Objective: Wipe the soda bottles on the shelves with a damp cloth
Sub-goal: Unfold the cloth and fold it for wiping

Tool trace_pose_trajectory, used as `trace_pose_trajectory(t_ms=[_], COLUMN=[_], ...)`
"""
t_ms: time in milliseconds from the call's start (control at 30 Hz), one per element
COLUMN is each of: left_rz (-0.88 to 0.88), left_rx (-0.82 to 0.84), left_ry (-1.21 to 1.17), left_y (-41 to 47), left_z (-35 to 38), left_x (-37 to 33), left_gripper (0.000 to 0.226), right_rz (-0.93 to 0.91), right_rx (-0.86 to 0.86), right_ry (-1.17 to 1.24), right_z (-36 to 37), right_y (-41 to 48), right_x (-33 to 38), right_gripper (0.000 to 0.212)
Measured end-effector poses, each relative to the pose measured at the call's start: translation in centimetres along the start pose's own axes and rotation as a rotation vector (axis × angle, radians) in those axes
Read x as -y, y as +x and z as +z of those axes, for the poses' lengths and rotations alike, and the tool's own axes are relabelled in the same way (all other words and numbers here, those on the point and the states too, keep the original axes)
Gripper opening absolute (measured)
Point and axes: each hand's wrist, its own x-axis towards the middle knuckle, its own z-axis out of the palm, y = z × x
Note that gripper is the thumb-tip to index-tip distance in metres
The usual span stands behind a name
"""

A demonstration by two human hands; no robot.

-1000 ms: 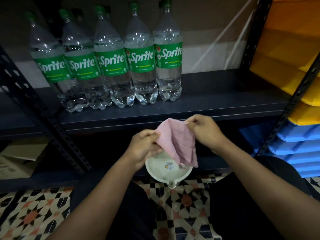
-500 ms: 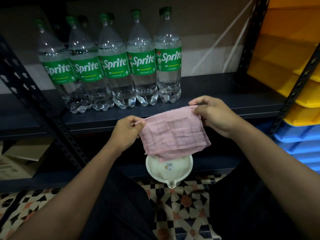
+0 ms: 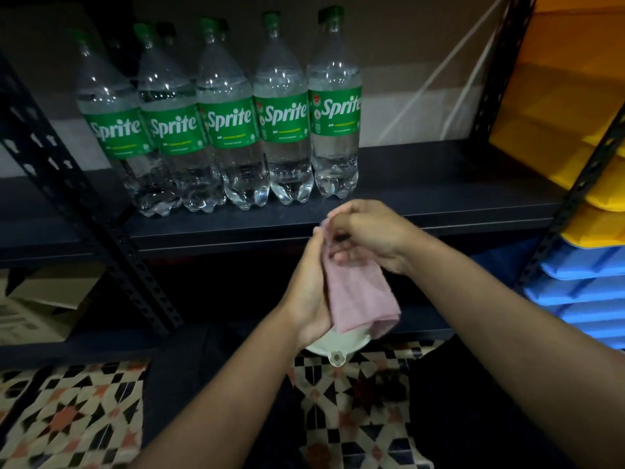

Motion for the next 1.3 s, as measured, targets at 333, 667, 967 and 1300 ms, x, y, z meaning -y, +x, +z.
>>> trace_pose_trajectory(t_ms=[333, 667, 967, 1300], left_rz=[-0.080, -0.020, 0.001, 0.193], left_rx=[-0.039, 0.038, -0.054, -0.191], left_ry=[-0.236, 0.020, 0.245, 0.758], left_y=[0.3, 0.3, 0.0, -2.2], left_z=[-1.3, -2.0, -3.7, -8.9], left_x=[-1.4, -2.3, -3.4, -12.0], left_gripper=[0.085, 0.091, 0.030, 0.003], right_rz=[-0.394, -0.543, -0.191, -0.165], right_rx=[0.013, 0.143, -0.030, -0.253], right_ry=[-0.701, -0.974, 0.060, 0.022], right_z=[-0.9, -1.0, -4.7, -11.7], right_y=[-3.7, -3.1, -2.0, -1.4], right_x=[-0.2, -4.1, -0.6, 1.3], right_gripper=[0.013, 0.014, 0.018, 0.016])
